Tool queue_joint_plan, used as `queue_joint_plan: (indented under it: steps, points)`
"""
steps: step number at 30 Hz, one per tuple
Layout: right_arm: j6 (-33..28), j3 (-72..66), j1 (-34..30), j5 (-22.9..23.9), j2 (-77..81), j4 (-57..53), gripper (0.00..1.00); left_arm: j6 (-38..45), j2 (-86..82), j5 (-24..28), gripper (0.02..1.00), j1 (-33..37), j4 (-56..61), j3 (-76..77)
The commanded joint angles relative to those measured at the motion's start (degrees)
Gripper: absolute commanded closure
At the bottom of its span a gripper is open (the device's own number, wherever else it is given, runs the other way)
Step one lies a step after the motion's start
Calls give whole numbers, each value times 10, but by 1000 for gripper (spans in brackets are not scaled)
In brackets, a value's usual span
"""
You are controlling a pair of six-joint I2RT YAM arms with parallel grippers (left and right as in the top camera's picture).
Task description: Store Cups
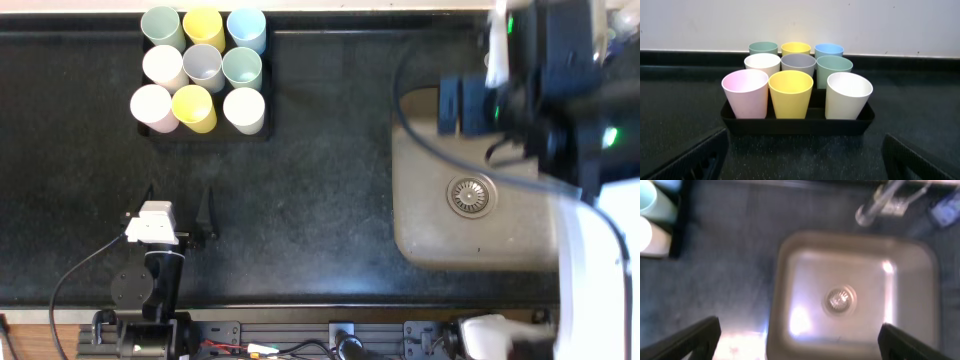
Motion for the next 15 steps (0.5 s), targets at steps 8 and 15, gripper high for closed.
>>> queue_joint_plan:
  steps: [8,15]
  points:
    - [19,-821,-16,52,-505,887,5,-4,-6,3,20,0,0,-2]
    - [7,-969,-16,51,-583,1011,3,-4,-6,3,20,0,0,-2]
